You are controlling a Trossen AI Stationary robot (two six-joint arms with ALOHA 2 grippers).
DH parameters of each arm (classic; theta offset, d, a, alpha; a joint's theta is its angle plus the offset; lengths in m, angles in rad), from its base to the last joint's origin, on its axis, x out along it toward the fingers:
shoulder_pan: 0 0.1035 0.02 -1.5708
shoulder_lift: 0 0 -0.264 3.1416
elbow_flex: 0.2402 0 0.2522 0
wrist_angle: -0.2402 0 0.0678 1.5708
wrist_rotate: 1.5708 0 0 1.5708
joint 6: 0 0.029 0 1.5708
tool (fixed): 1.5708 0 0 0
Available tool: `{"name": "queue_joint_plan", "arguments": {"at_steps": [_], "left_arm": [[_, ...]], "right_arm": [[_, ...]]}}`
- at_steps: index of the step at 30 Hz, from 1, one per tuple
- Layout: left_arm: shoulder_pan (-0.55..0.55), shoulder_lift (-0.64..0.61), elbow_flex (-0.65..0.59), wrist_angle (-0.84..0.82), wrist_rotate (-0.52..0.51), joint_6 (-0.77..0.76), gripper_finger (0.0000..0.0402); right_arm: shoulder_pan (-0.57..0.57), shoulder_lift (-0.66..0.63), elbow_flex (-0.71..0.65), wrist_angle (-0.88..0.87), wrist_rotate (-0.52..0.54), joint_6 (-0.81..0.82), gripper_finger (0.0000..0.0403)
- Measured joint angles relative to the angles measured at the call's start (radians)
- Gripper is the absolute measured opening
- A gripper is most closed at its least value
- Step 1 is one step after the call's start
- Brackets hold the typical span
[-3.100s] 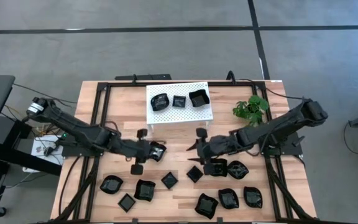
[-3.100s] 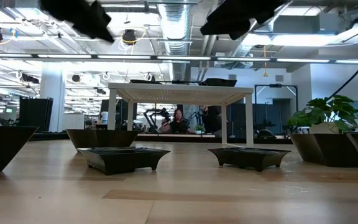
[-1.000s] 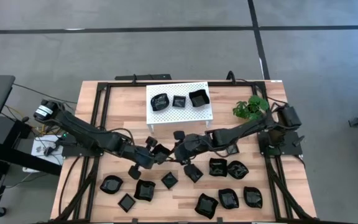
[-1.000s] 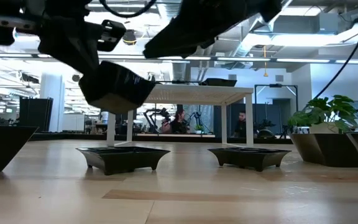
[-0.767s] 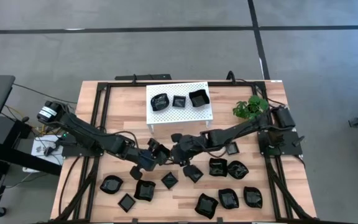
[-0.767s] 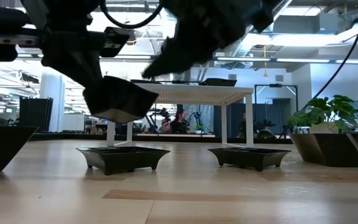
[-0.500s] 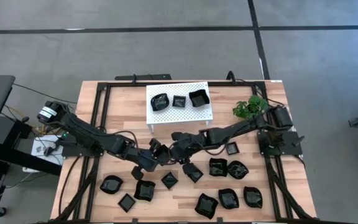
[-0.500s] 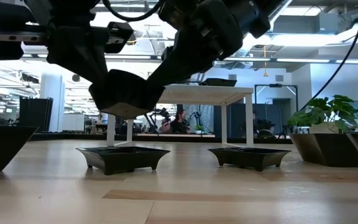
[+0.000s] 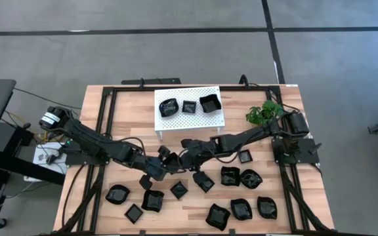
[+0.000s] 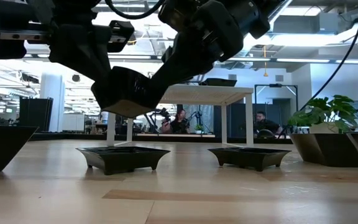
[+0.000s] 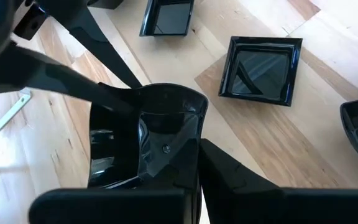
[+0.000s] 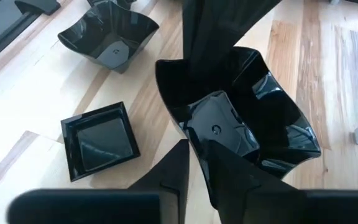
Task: Pick & Place Mini shaped plates
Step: Stack the distorted square plate on top of the distorted square plate on the shelf
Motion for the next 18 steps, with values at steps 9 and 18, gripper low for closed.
{"name": "queue_joint_plan", "arguments": {"at_steps": [9, 18], "left_arm": [[0.007, 0.0, 0.0, 0.01, -0.045, -0.007, 0.0019], [0.008, 0.0, 0.0, 0.031, -0.054, -0.061, 0.008]], "right_arm": [[-0.001, 0.0, -0.001, -0.005, -0.048, -0.008, 0.0003], [0.005, 0.0, -0.001, -0.016, -0.048, 0.038, 0.0003]]}}
